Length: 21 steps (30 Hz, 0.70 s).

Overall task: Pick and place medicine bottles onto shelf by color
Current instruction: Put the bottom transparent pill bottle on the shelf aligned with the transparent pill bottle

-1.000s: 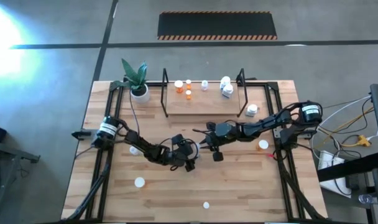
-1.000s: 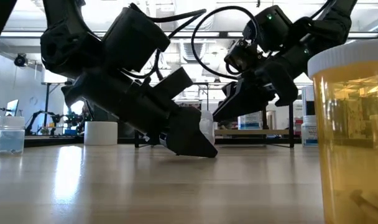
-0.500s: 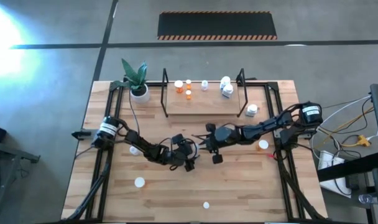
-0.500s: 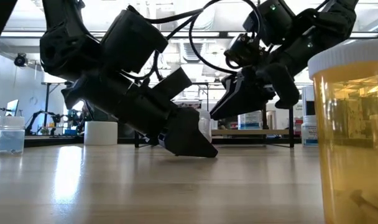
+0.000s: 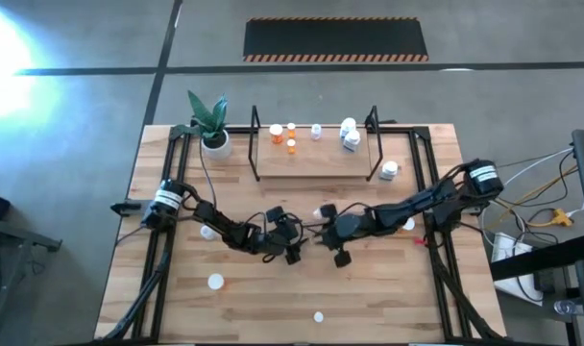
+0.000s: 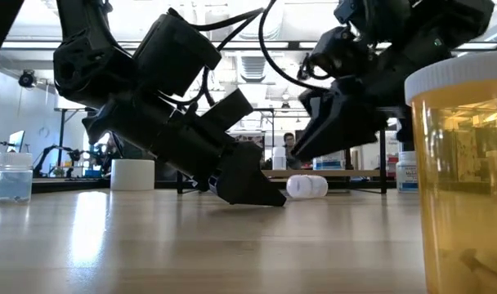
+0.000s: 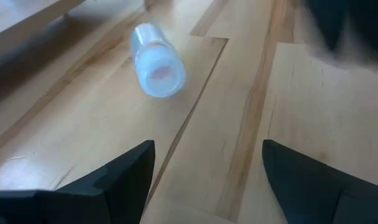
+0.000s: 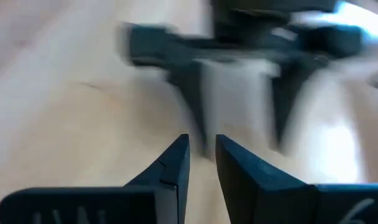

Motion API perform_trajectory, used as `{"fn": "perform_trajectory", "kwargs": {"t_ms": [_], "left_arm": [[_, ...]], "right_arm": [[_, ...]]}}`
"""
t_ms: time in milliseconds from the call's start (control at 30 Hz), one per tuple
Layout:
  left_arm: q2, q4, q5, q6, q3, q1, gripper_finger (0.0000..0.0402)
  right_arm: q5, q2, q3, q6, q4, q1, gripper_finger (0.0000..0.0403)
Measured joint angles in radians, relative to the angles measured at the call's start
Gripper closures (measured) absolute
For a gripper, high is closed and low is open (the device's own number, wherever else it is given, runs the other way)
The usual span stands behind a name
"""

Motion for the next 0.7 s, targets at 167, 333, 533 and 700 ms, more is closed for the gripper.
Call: {"fn": "perform_trajectory", "kwargs": {"t_ms": [167, 333, 533, 700], "left_arm": [[0.0, -0.001, 0.0, -0.004, 0.0, 0.0, 0.0126], [0.0, 0.001, 0.003, -0.002, 0.0, 0.001, 0.0126], [-0.003, -0.028, 0.006, -0.004, 0.001, 0.002, 0.0126], [-0.075, -0.239, -0.005, -0.075, -0.001, -0.004, 0.0126]], "right_arm": [[0.158, -0.129, 0.0, 0.015, -0.22, -0.015, 0.0331], [0.181, -0.21, 0.073, 0.0, -0.459, -0.103, 0.0294], [0.033, -0.115, 0.217, -0.191, -0.619, -0.199, 0.0219], [0.022, 0.055, 0.378, -0.391, -0.764, -0.232, 0.0183]]}}
